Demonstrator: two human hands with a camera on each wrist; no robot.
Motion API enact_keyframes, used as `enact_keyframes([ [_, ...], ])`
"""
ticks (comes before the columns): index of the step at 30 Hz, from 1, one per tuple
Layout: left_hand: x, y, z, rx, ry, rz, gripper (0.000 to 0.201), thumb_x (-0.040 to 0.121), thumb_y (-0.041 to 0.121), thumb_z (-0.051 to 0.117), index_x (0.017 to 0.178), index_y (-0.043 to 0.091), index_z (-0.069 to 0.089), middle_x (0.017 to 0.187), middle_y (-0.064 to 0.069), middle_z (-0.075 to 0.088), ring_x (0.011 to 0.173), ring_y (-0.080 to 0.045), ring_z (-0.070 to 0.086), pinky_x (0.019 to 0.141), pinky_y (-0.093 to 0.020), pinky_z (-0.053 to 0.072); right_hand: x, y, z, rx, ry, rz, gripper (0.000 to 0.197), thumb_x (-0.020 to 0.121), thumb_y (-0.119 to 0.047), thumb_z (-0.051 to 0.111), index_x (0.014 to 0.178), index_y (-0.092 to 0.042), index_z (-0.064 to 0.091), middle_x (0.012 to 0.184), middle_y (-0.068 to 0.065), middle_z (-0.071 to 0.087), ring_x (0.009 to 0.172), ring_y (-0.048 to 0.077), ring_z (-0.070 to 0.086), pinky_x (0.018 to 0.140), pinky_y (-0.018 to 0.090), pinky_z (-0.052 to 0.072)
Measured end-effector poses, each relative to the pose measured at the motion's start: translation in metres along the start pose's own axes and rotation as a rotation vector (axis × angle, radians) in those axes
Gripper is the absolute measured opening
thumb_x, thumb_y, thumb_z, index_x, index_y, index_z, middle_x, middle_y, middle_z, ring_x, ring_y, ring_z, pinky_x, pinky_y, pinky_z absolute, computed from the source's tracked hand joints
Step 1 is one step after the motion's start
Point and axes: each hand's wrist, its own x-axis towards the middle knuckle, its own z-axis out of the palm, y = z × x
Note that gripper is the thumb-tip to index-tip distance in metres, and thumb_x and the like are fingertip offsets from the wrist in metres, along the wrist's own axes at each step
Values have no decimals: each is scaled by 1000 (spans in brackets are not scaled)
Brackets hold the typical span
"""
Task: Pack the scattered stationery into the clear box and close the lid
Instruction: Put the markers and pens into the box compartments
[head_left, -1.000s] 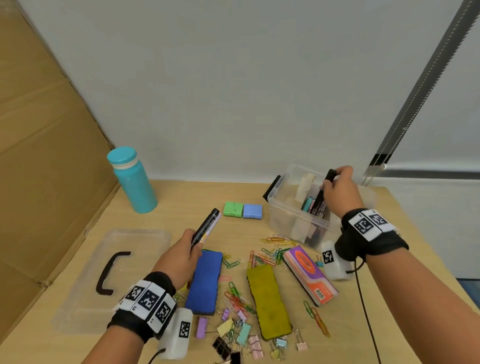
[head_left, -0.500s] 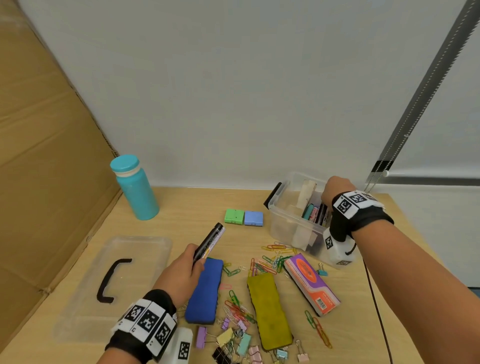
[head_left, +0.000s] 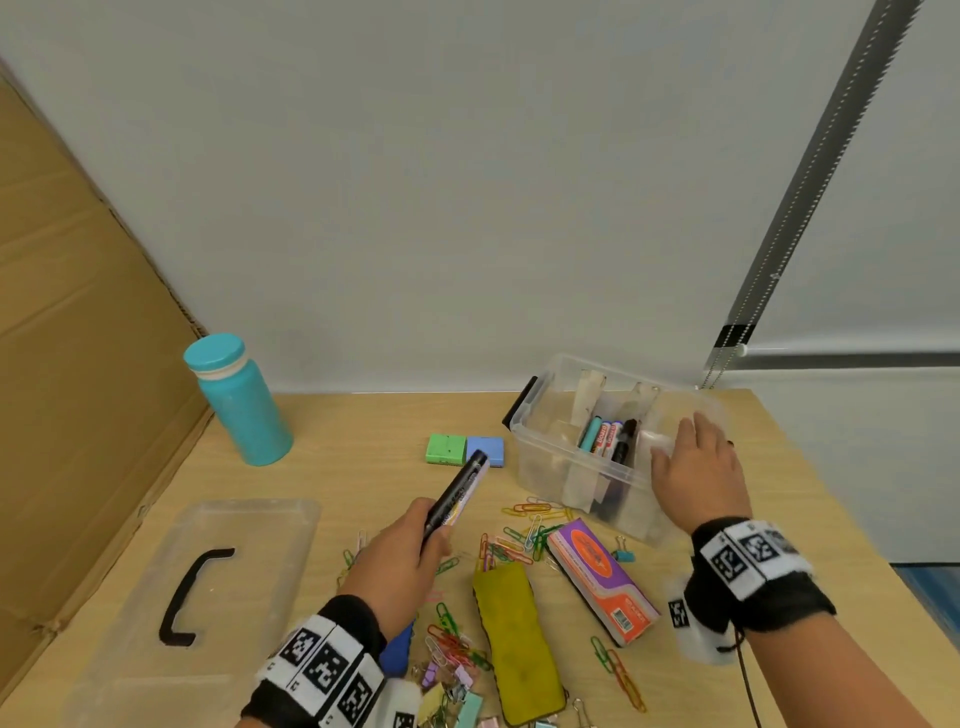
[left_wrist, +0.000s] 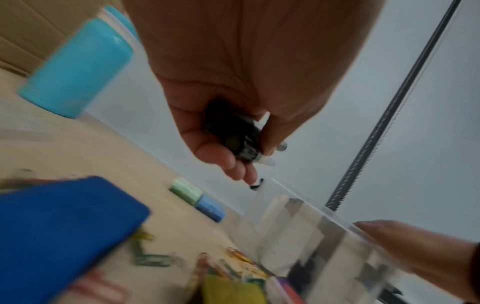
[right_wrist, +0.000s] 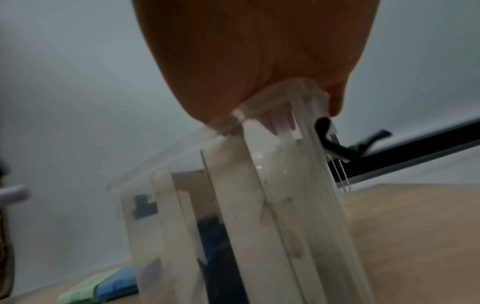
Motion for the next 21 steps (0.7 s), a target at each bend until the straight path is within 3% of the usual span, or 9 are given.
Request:
enact_keyframes([
  [2, 13, 28, 10, 24, 32, 60, 17, 99, 32, 39, 112, 24, 47, 79, 11, 56, 58, -3, 49, 51, -15, 36, -4, 4, 8, 20, 47, -2, 62, 99, -37, 28, 150, -4, 14, 159, 14, 8, 147, 27, 7, 120, 41, 12],
  [5, 41, 73, 26, 114, 95, 146, 28, 99, 32, 39, 123, 20, 46, 104, 7, 49, 72, -1, 51, 58, -9, 39, -5, 5, 12, 52, 91, -20, 61, 99, -34, 27, 148, 0, 16, 158, 17, 12, 146, 29, 8, 120, 41, 12],
  [7, 63, 100, 39, 115, 96, 158, 34, 99, 31, 40, 130, 18, 42, 120, 3, 47, 83, -6, 56, 70, -13, 48, -7, 5, 14, 40, 107, -26, 61, 99, -34, 25, 148, 1, 17, 157, 18, 14, 146, 29, 7, 120, 40, 11],
  [9, 85, 120, 52, 119, 75, 153, 38, 98, 27, 42, 135, 17, 37, 128, -3, 48, 96, -15, 60, 82, -25, 53, -7, 4, 15, 19, 126, -38, 62, 98, -34, 24, 147, 3, 19, 156, 20, 17, 146, 30, 8, 120, 41, 11],
  [12, 115, 140, 68, 221, 62, 126, 46, 96, 17, 46, 138, 12, 30, 126, -12, 52, 106, -27, 58, 89, -41, 52, -9, 3, 15, -15, 140, -40, 71, 92, -40, 11, 146, 4, 22, 155, 21, 21, 146, 32, 10, 120, 42, 11],
  [15, 138, 153, 79, 338, 34, 108, 48, 93, 12, 48, 136, 7, 28, 125, -17, 52, 109, -32, 55, 89, -42, 50, -9, 3, 17, -41, 151, -61, 86, 81, -45, -5, 146, 4, 25, 154, 21, 24, 145, 34, 11, 120, 42, 10],
  [18, 155, 160, 89, 453, 12, 76, 44, 93, 12, 47, 134, 6, 31, 126, -19, 52, 113, -33, 53, 91, -42, 47, -8, 4, 18, -45, 162, -73, 87, 81, -46, -4, 144, 4, 28, 152, 21, 29, 145, 35, 14, 119, 44, 14],
  [21, 165, 162, 99, 515, -39, 52, 48, 99, 20, 38, 142, 5, 27, 130, -20, 52, 119, -34, 50, 94, -42, 43, -8, 4, 19, -35, 151, -68, 87, 80, -46, -4, 145, 3, 28, 152, 19, 29, 145, 34, 13, 119, 43, 14],
])
